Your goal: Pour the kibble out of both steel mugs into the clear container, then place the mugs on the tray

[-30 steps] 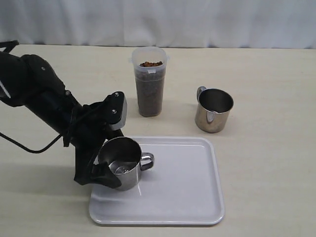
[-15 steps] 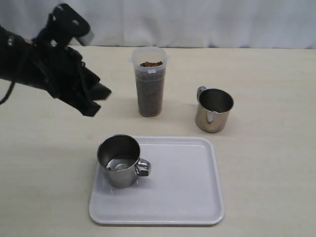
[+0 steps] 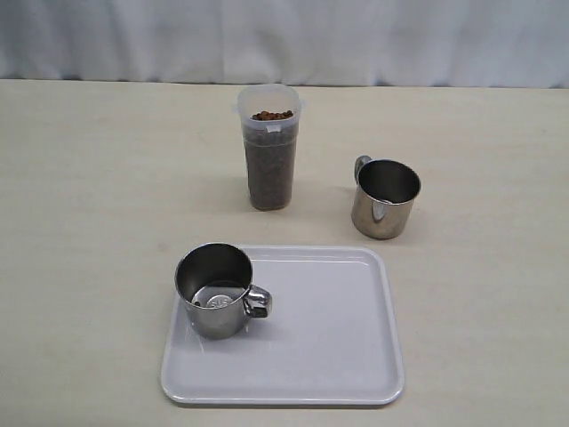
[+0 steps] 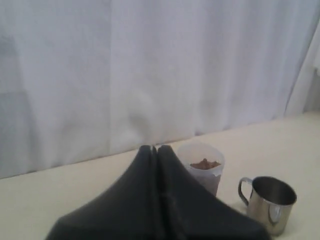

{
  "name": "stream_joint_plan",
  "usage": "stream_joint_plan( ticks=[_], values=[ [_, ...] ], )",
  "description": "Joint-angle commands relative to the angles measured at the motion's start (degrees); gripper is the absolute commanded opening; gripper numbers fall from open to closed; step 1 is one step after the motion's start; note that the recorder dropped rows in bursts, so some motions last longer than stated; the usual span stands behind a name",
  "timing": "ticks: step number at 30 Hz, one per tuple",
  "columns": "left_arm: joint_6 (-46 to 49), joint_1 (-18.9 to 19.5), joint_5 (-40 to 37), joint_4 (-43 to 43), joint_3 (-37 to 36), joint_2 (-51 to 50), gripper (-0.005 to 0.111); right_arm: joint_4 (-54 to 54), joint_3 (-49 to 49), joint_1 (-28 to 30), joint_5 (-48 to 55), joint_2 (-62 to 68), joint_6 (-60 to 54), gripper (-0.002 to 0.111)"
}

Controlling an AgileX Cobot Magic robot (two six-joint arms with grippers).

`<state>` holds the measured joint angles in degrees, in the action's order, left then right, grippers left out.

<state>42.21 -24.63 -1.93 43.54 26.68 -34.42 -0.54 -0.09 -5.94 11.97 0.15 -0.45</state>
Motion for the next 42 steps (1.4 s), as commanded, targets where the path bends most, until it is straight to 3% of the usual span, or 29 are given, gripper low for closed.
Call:
stream_joint_plan(
  ticks=[1,6,14,31,37,42],
  values=[
    [-0.6,0.1,1.9,2.9,-8.4,14.2,0.0,0.1,0.1,-0.1,0.0,-0.2,0.1,0.005],
    [-0.6,0.1,2.2,4.1,-15.9,25.3,0.0,0.1,0.1,-0.1,0.0,-0.2,0.1,0.005],
    [-0.9,0.1,12.0,4.1,-26.2,27.4,0.0,0.1,0.1,-0.1,0.0,-0.2,0.1,0.005],
    [-0.5,0.1,9.3,5.0,-26.7,27.5,0.0,0.1,0.1,-0.1,0.0,-0.2,0.1,0.005],
    [-0.5,9.6,7.5,5.1,-26.7,32.6,0.0,0.1,0.1,-0.1,0.0,-0.2,0.1,0.005],
    [-0.5,14.2,9.6,5.1,-26.7,33.8,0.0,0.1,0.1,-0.1,0.0,-0.2,0.1,0.005]
  ],
)
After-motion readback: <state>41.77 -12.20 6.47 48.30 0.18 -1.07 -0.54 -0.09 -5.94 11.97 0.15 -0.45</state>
